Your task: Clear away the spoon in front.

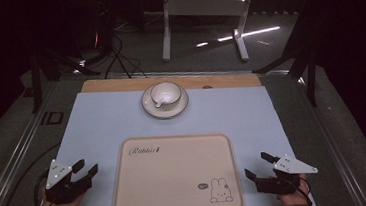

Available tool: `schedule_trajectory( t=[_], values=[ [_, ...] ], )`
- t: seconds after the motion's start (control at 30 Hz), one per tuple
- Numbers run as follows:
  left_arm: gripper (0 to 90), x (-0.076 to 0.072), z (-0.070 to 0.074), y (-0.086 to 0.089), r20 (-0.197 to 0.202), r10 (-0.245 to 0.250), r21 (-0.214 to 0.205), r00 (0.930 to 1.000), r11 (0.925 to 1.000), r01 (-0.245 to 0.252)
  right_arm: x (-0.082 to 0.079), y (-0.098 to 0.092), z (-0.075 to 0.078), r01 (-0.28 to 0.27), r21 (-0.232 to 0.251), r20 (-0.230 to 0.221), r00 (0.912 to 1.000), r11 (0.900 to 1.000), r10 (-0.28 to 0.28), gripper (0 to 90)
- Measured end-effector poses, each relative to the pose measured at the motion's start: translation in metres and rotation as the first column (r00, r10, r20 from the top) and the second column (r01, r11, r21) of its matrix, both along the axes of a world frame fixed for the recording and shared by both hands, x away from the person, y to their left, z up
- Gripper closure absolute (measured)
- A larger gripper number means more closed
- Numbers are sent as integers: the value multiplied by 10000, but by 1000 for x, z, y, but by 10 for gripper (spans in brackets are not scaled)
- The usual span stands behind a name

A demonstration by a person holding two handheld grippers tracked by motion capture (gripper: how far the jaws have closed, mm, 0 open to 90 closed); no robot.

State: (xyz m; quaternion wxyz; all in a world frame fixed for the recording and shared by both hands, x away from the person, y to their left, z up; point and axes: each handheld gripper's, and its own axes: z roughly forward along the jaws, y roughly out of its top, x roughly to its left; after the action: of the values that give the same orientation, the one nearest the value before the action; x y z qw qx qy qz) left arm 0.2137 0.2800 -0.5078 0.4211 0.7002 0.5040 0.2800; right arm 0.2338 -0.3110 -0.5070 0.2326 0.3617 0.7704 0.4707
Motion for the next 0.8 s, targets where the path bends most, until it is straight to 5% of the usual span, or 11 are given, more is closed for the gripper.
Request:
schedule_trajectory(
  t=[0.53, 0.8],
  values=[
    [468, 2, 6, -3, 131, -111, -490, 9999, 9987, 117, 2, 1, -1, -47, -125, 30, 10000, 9999, 47, 153],
    [466, 6, 19, -11, 325, -437, -364, 9985, 9983, 448, 2, 1, -1, -45, -156, 93, 9999, 9999, 47, 153]
  ],
)
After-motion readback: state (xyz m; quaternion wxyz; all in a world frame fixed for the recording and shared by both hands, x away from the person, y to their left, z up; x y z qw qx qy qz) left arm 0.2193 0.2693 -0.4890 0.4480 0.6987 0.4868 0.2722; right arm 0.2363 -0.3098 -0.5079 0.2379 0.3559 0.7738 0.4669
